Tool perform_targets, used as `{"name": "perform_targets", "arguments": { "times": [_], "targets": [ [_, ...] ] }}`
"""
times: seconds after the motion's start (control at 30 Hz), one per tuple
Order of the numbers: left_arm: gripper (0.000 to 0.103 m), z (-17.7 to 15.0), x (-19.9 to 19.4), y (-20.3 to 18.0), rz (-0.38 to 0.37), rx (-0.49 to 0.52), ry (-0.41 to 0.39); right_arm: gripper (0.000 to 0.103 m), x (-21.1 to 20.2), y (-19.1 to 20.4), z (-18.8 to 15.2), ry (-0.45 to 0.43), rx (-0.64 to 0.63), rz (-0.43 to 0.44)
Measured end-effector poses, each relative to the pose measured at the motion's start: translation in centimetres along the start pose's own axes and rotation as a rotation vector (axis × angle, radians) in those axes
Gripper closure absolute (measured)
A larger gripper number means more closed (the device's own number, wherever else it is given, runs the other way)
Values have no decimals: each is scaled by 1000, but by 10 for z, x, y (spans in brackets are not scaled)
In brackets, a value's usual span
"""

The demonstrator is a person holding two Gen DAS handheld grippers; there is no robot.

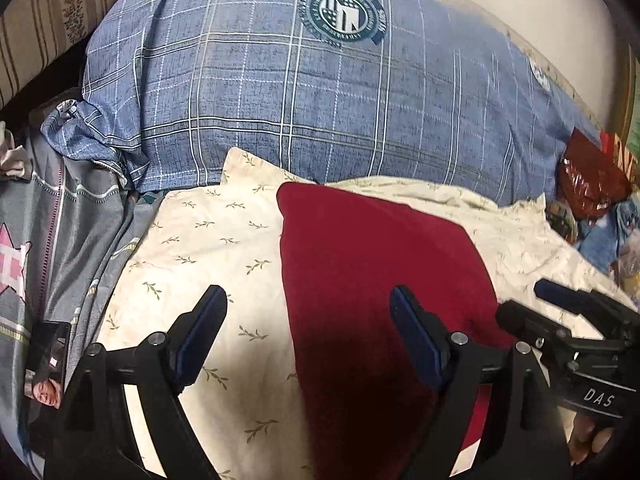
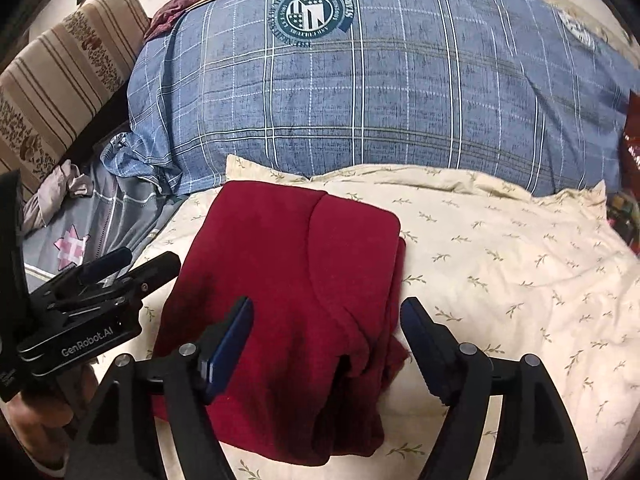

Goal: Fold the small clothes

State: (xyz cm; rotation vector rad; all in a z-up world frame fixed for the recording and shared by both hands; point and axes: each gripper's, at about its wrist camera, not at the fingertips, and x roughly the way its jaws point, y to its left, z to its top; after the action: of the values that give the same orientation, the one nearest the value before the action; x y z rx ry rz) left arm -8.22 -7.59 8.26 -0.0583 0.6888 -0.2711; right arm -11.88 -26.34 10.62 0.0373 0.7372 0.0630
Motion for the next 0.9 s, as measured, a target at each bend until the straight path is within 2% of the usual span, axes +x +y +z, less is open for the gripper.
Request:
{"name": "perform_targets", "arguments": {
  "times": [0.23,0.4,0.57,0.67,0.77,0.9],
  "targets": [
    [19,-3,0,-2,31,24,-12,23,7,-1,2,-12,-21,-10],
    [19,-7,6,-1,68,32,-12,21,17,0,8,-55,-66,-21],
    [19,-8,18,4,110,19,3,21,29,-4,3,-75,-54,-15],
    [19,-6,22,6,103,1,12,21,35,-4,3,-49,-86,-6],
    [19,-5,24,3,113,6,4,21,30,-8,4,-78,-89,-26],
    [19,-4,27,-4,108,22,3,17,24,-17,6,-94,-49,-4]
  ]
}}
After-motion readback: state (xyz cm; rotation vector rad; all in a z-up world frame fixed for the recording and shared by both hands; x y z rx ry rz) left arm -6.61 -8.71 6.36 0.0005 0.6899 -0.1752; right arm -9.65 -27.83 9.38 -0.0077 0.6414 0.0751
